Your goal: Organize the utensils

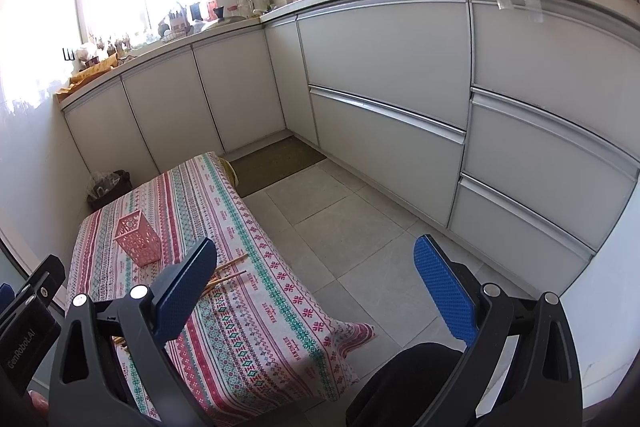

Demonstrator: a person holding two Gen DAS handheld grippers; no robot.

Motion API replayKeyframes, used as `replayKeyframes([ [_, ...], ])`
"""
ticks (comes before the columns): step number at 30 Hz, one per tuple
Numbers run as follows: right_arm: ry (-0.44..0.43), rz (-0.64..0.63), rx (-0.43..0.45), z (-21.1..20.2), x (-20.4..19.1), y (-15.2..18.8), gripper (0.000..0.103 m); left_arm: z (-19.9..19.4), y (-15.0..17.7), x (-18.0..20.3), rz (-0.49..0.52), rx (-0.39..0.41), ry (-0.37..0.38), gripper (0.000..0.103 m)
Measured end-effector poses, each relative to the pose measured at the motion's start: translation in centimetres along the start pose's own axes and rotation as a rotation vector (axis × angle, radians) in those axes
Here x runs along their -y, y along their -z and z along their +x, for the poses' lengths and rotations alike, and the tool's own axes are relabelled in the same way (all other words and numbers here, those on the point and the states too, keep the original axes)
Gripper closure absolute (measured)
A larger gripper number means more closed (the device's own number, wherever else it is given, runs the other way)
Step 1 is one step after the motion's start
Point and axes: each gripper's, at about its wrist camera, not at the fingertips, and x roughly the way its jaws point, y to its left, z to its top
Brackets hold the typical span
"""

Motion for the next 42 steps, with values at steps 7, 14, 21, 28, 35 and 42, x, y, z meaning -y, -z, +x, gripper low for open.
replayKeyframes([
  [7, 0.002, -0.002, 0.000, 0.0, 0.0, -0.1, 0.007, 0.0, 0.2, 0.2, 0.003, -0.006, -0.001, 0.007],
  [14, 0.005, -0.010, 0.001, 0.0, -0.2, -0.2, 0.007, 0.4, 0.0, 0.1, 0.003, -0.015, 0.001, 0.007],
  [21, 0.004, -0.016, -0.006, 0.1, -0.4, -0.2, 0.007, 0.5, 0.0, 0.0, 0.000, -0.015, 0.003, 0.007],
  [28, -0.010, 0.013, -0.043, 1.0, 0.3, -0.2, 0.007, 2.4, -0.2, -0.3, 0.003, -0.051, 0.006, 0.007],
  [35, -0.154, 0.123, -0.210, 5.6, 2.4, -0.1, 0.007, 9.0, -1.6, -2.1, 0.006, -0.256, 0.117, 0.007],
  [42, -0.421, 0.262, -0.477, 13.9, 1.6, 0.9, 0.007, 16.3, -3.7, -3.1, -0.016, -0.410, 0.323, 0.007],
])
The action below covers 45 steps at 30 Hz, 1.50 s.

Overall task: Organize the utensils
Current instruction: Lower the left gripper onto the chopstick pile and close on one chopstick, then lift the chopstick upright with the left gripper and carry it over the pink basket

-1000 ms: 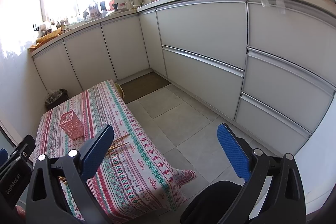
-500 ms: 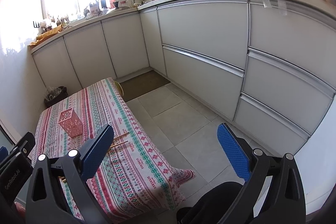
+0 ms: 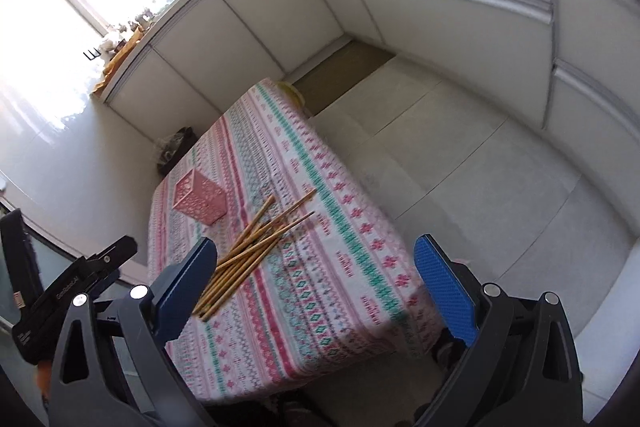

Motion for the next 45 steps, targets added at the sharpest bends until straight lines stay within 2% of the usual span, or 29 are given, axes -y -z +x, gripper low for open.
replayKeyframes([
  [2, -0.047, 0.054, -0.064, 2.2, 0.7, -0.6, 0.007, 3.1, -1.9, -0.5, 0.049, -0.068, 0.155, 0.007],
  [3, -0.052, 0.075, -0.082, 3.2, 1.1, -0.8, 0.007, 5.3, -2.4, -0.8, 0.061, -0.160, 0.203, 0.007],
  [4, -0.041, 0.084, -0.089, 4.2, 1.4, -1.0, 0.007, 7.9, -2.5, -1.2, 0.052, -0.270, 0.196, 0.007],
  [5, -0.026, 0.084, -0.092, 4.9, 1.6, -1.1, 0.007, 10.0, -2.5, -1.6, 0.041, -0.338, 0.171, 0.007],
  [9, 0.046, 0.085, -0.116, 8.2, 3.2, -1.6, 0.007, 15.2, -2.7, -2.7, 0.035, -0.414, 0.082, 0.007],
  [10, 0.045, 0.117, -0.155, 9.2, 3.8, -1.7, 0.007, 16.3, -2.9, -2.7, 0.055, -0.425, 0.059, 0.007],
  [13, -0.033, 0.207, -0.279, 11.9, 5.1, -1.6, 0.007, 19.6, -3.7, -2.1, 0.155, -0.460, -0.017, 0.007],
  [16, -0.019, 0.218, -0.310, 13.0, 5.0, -1.7, 0.007, 22.9, -4.6, -1.8, 0.209, -0.485, -0.058, 0.009],
  [17, -0.018, 0.218, -0.311, 13.1, 4.9, -1.7, 0.007, 23.9, -4.8, -1.6, 0.223, -0.494, -0.057, 0.011],
  [19, -0.011, 0.217, -0.314, 13.4, 4.9, -2.0, 0.007, 25.5, -5.0, -1.5, 0.250, -0.532, -0.053, 0.028],
  [22, -0.002, 0.230, -0.327, 13.8, 5.0, -2.1, 0.007, 27.2, -5.0, -2.0, 0.262, -0.587, -0.059, 0.048],
  [24, -0.002, 0.243, -0.339, 13.9, 5.2, -2.1, 0.007, 27.3, -5.2, -2.3, 0.280, -0.577, -0.050, 0.050],
  [27, 0.009, 0.250, -0.349, 14.4, 5.2, -1.9, 0.007, 27.1, -5.3, -2.8, 0.337, -0.556, -0.096, 0.073],
  [29, 0.027, 0.248, -0.352, 14.6, 5.1, -1.8, 0.007, 26.9, -5.2, -3.4, 0.352, -0.537, -0.088, 0.084],
  [32, 0.054, 0.249, -0.351, 14.8, 5.0, -1.6, 0.007, 25.4, -4.8, -4.7, 0.348, -0.488, -0.063, 0.087],
  [36, 0.077, 0.283, -0.368, 15.4, 5.4, -1.1, 0.007, 22.4, -3.4, -5.8, 0.344, -0.365, -0.037, 0.088],
  [39, 0.114, 0.295, -0.349, 15.6, 5.0, -1.0, 0.007, 16.1, -3.4, -7.1, 0.306, -0.245, -0.003, 0.089],
  [42, 0.113, 0.331, -0.331, 16.2, 4.2, -0.8, 0.007, 10.1, -3.8, -8.2, 0.274, -0.132, 0.037, 0.089],
  [45, 0.117, 0.378, -0.370, 18.0, 3.3, -0.3, 0.007, 3.6, -3.2, -9.7, 0.244, -0.015, 0.070, 0.089],
])
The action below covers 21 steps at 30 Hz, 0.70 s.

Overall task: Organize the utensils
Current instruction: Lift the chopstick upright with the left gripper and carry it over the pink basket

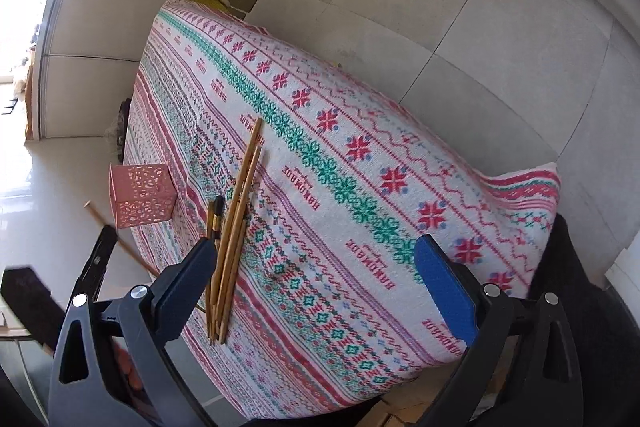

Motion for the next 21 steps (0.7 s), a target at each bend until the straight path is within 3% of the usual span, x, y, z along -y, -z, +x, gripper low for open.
replayKeyframes([
  [6, 0.071, 0.016, 0.034, 2.4, -3.2, -0.8, 0.013, -10.1, 1.5, -0.4, -0.082, 0.246, 0.053, 0.096],
  [9, 0.086, 0.027, 0.006, 3.5, -4.2, -1.4, 0.025, -12.9, 2.3, 0.0, -0.101, 0.374, 0.084, 0.097],
  [11, 0.099, 0.020, -0.014, 4.5, -4.9, -1.8, 0.040, -13.6, 1.8, 0.8, -0.102, 0.440, 0.106, 0.097],
  [16, 0.137, 0.004, 0.015, 5.7, -6.7, -2.2, 0.056, -15.8, 1.7, 0.8, -0.097, 0.517, 0.199, 0.097],
  [21, 0.157, -0.004, 0.057, 6.5, -8.0, -2.0, 0.057, -16.7, 2.7, 1.1, -0.084, 0.511, 0.231, 0.097],
])
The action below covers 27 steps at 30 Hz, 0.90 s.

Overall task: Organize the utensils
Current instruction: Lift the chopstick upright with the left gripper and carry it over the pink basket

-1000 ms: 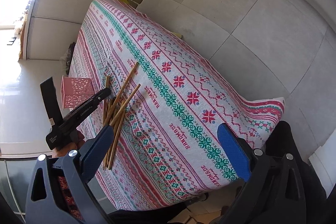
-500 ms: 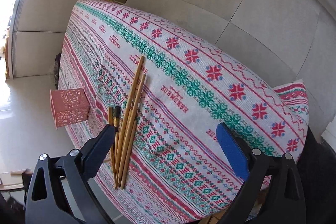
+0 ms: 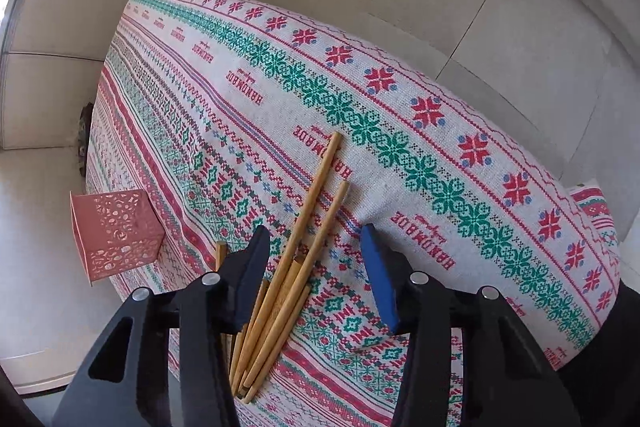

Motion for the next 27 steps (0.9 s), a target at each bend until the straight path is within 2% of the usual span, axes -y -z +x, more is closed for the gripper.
replayKeyframes([
  [1, 0.005, -0.008, 0.016, 0.0, -0.3, 0.2, 0.060, 0.2, 0.4, -0.2, -0.001, -0.012, -0.003, 0.097],
  [2, -0.005, -0.010, 0.006, 0.4, -0.4, 0.2, 0.072, 0.3, 0.5, -0.1, 0.000, -0.022, -0.007, 0.097],
  [4, -0.011, 0.003, 0.027, 0.5, -0.4, 0.4, 0.076, 0.4, 1.0, -0.3, 0.005, -0.030, -0.009, 0.097],
  [6, -0.021, 0.029, 0.039, 0.5, 0.2, 0.4, 0.085, 0.5, 1.4, -0.6, 0.006, -0.033, -0.011, 0.097],
  [7, -0.029, 0.038, 0.042, 0.4, 0.6, 0.3, 0.093, 0.5, 1.5, -0.7, 0.005, -0.034, -0.012, 0.097],
  [9, -0.065, 0.048, 0.048, 0.3, 1.3, 0.2, 0.094, 0.7, 1.7, -0.9, 0.002, -0.041, -0.017, 0.097],
  [15, -0.082, 0.012, 0.077, -1.4, 1.8, 0.3, 0.097, 1.4, 2.0, -1.1, -0.010, -0.062, -0.019, 0.097],
  [19, -0.110, -0.087, 0.135, -4.1, 1.0, 1.8, 0.097, 1.5, 2.1, -1.2, -0.015, -0.058, -0.026, 0.097],
  [27, -0.229, -0.317, 0.282, -11.0, -2.2, 6.0, 0.097, 1.8, 2.1, -1.1, -0.028, -0.056, -0.059, 0.097],
])
